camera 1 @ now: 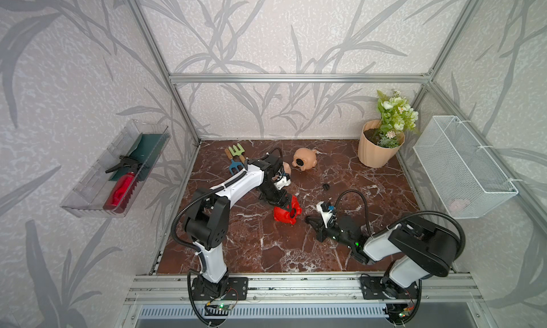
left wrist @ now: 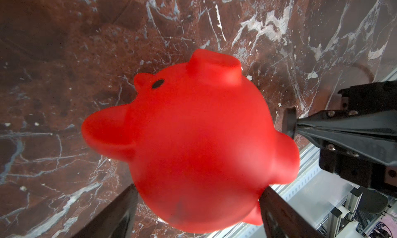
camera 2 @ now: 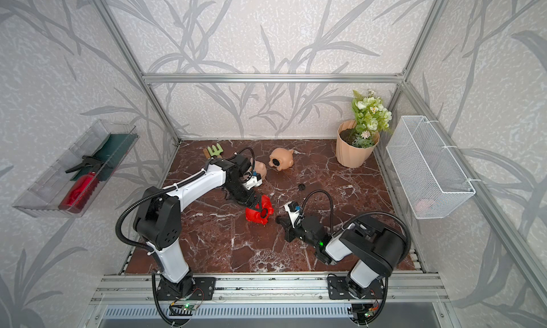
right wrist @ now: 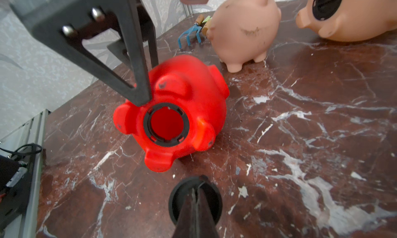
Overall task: Close piggy banks
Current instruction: Place the knob at the center of the board.
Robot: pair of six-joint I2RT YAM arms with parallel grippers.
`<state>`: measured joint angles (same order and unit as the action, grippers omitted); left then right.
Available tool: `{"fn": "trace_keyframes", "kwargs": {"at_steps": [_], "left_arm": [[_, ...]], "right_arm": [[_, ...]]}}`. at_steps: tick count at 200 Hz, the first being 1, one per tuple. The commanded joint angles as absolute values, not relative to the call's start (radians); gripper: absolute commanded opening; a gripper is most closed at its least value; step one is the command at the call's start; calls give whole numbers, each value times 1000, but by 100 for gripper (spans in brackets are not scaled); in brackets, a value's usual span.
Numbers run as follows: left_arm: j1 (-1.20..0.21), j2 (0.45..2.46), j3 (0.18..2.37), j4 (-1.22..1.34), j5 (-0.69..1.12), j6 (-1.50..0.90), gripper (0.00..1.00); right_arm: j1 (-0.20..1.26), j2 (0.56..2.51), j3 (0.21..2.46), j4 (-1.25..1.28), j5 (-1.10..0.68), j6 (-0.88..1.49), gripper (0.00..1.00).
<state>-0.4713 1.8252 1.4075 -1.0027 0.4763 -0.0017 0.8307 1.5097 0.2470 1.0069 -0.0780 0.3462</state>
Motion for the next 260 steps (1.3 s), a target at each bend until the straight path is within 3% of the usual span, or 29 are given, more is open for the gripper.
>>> {"fn": "trace_keyframes", "kwargs": {"at_steps": [1,47,106,184,235,260], "left_arm": [[-473,1842,1424,-1028,461,0,86],[-473,1841,1423,-1028,460,5,87],[-473,1848,1424,-1029,458,9,86],[-473,1846,1423,-1033,448,10,86],[-473,1841,1417,-1032,446,9,86],[-472,1839,1414,-1030,446,10,86]], "right_arm": [[836,1358,369,476,-26,400,0],[836,1258,473,30,37,509,0],[842,1288,575,-320,80,615,0],[877,1399,663,-508,91,679,2],[896,1447,729,-606,80,706,17],[896,1454,754,-639,71,699,19]]}}
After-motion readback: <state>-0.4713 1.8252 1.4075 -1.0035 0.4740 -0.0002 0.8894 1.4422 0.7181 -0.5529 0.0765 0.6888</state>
